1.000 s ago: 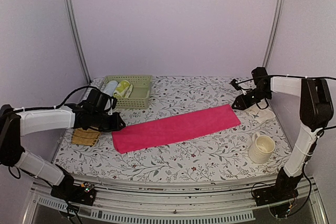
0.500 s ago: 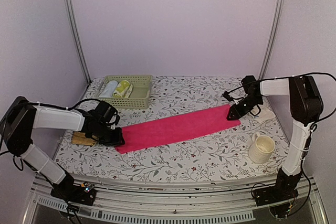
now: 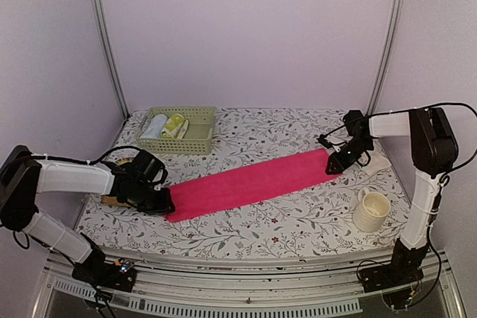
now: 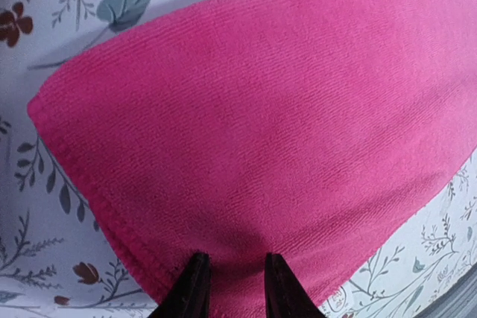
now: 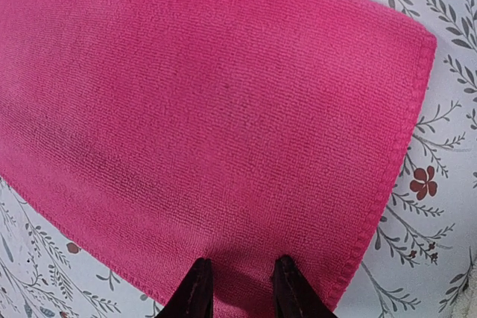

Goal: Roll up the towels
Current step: Pick up the towel from the center of the board.

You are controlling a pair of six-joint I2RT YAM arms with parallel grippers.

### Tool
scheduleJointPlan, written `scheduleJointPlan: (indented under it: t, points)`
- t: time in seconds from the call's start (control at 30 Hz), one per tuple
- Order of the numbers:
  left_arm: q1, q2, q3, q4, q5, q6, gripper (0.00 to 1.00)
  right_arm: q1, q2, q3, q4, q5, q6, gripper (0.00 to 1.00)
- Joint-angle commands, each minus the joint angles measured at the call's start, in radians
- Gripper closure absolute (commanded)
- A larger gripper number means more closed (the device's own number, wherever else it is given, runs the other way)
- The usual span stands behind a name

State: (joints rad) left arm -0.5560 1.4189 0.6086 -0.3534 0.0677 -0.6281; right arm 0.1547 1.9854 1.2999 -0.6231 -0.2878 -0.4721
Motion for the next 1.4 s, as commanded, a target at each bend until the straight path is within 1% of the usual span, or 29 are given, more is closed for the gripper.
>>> scheduleJointPlan:
  t: [0.0,0.17,0.27,0.33,0.5,0.7,0.83,1.1,1.27,1.37]
  points:
    - [-0.054,-0.034,-0.052,-0.162,0.013,-0.063,0.71,-0.023,0.017,-0.012,-0.071,0.069,-0.034,0.69]
    - [-0.067,-0.066,-0.022,-0.182,-0.001,-0.07,0.71,-0.045,-0.026,0.048,-0.12,0.019,-0.037,0.67]
    - [-0.07,-0.096,0.031,-0.182,0.007,-0.058,0.68,-0.066,-0.028,0.117,-0.15,-0.027,-0.017,0.65]
    - [-0.071,-0.117,0.07,-0.179,0.017,-0.041,0.66,-0.07,-0.018,0.15,-0.154,-0.031,-0.003,0.64]
    - [-0.071,-0.155,0.086,-0.15,-0.025,-0.015,0.63,-0.07,0.065,0.254,-0.169,-0.044,0.026,0.61]
    - [-0.07,-0.143,0.063,-0.113,-0.057,-0.014,0.61,-0.069,0.174,0.359,-0.197,-0.084,0.075,0.61]
    - [-0.069,-0.135,0.044,-0.094,-0.06,-0.013,0.61,-0.055,0.2,0.373,-0.21,-0.065,0.078,0.62]
    - [-0.063,-0.113,0.031,-0.085,-0.101,-0.004,0.6,-0.011,0.208,0.336,-0.204,-0.019,0.064,0.61]
    - [-0.062,-0.1,0.037,-0.082,-0.111,0.0,0.6,0.026,0.215,0.306,-0.18,0.115,0.073,0.61]
    - [-0.061,-0.102,0.037,-0.082,-0.116,0.001,0.6,0.031,0.221,0.302,-0.18,0.17,0.092,0.62]
